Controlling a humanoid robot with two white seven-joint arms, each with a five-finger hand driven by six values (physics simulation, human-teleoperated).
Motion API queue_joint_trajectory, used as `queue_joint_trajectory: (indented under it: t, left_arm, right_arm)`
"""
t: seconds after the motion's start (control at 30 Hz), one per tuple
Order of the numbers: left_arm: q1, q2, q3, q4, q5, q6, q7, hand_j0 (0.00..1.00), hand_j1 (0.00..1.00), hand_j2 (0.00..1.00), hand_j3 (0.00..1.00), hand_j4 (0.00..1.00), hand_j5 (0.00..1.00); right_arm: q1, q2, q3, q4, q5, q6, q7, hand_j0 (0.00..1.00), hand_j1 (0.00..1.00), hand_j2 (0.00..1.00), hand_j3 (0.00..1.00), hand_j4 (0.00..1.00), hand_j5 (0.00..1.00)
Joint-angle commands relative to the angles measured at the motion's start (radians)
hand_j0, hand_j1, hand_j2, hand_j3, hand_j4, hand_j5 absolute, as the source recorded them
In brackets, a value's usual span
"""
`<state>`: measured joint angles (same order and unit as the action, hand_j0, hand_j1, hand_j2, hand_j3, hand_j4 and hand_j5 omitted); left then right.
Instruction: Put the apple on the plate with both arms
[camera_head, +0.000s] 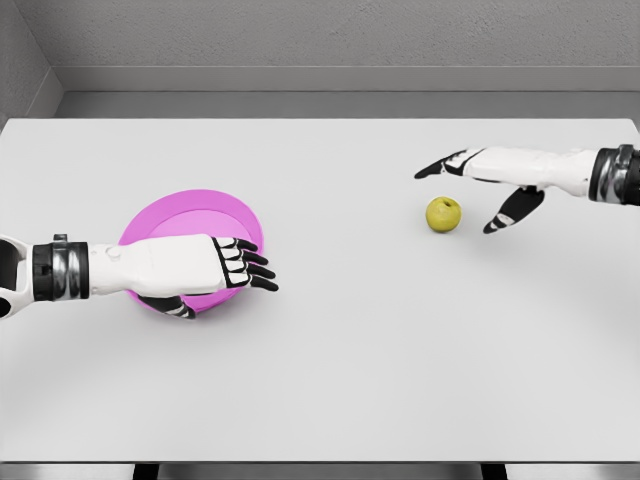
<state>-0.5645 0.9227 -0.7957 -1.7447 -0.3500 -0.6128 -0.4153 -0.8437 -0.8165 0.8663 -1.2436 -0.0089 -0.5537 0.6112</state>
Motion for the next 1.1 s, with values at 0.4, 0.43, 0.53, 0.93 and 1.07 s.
queue_joint_trajectory:
  t: [0.4, 0.43, 0.53, 0.93, 1.07]
  left_arm:
    - [0.0, 0.001, 0.0, -0.001, 0.006, 0.002, 0.0, 1.0, 1.0, 1.0, 1.0, 1.0, 1.0]
    - [0.0, 0.001, 0.0, -0.001, 0.006, 0.002, 0.0, 1.0, 1.0, 1.0, 1.0, 1.0, 1.0]
    - [0.002, -0.001, 0.0, -0.001, 0.006, 0.002, 0.0, 1.0, 1.0, 1.0, 1.0, 1.0, 1.0]
    - [0.0, -0.007, -0.007, 0.001, 0.005, 0.002, 0.0, 1.0, 1.0, 1.0, 1.0, 1.0, 1.0]
    - [0.0, -0.008, -0.007, 0.001, 0.005, 0.002, 0.0, 1.0, 1.0, 1.0, 1.0, 1.0, 1.0]
  right_arm:
    - [-0.02, 0.096, 0.036, 0.162, 0.06, 0.001, 0.0, 1.0, 1.0, 1.0, 1.0, 1.0, 1.0]
    - [-0.02, 0.097, 0.036, 0.162, 0.06, 0.001, 0.0, 1.0, 1.0, 1.0, 1.0, 1.0, 1.0]
    - [-0.029, 0.111, 0.045, 0.191, 0.063, 0.001, 0.0, 1.0, 1.0, 1.0, 1.0, 1.0, 1.0]
    - [-0.055, 0.168, 0.043, 0.274, 0.104, 0.001, 0.0, 1.0, 1.0, 1.0, 1.0, 1.0, 1.0]
    - [-0.057, 0.177, 0.045, 0.296, 0.107, 0.001, 0.0, 1.0, 1.0, 1.0, 1.0, 1.0, 1.0]
